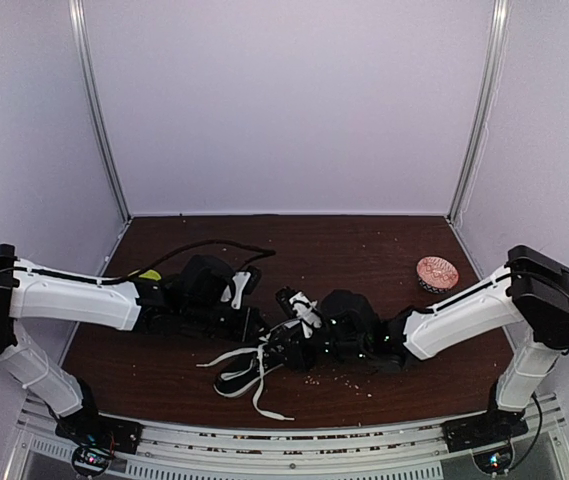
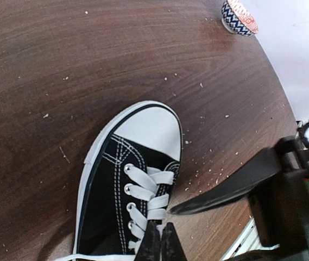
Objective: Tie the shoes
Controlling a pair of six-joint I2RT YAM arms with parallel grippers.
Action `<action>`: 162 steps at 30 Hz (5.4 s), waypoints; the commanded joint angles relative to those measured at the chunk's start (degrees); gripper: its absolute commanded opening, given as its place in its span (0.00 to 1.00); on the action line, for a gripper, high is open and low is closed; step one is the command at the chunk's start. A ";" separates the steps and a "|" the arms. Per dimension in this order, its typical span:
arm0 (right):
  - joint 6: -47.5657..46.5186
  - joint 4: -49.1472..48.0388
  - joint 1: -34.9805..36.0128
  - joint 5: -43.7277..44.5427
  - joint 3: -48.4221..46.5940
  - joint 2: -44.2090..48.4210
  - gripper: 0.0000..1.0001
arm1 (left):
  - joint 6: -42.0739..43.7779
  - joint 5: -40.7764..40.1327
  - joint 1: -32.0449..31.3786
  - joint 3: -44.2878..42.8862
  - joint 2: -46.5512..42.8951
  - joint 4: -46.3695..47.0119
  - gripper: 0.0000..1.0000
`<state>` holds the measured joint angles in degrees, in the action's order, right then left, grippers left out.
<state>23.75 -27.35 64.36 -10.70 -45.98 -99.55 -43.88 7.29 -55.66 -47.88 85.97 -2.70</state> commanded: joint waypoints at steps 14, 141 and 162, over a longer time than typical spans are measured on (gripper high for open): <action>20.54 3.24 8.96 8.62 -2.26 -6.07 0.40 | 1.78 0.85 1.25 -0.66 -1.82 0.49 0.00; 13.29 33.11 -1.30 -1.77 -10.12 1.94 0.00 | 5.60 15.72 1.19 18.10 -6.76 16.18 0.00; 11.54 31.94 -1.52 -10.10 -13.56 -2.55 0.00 | 0.41 0.79 2.83 12.67 -17.74 -0.84 0.58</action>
<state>36.12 5.56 62.85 -19.05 -57.93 -100.95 -40.21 12.19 -54.33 -33.74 68.12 -1.28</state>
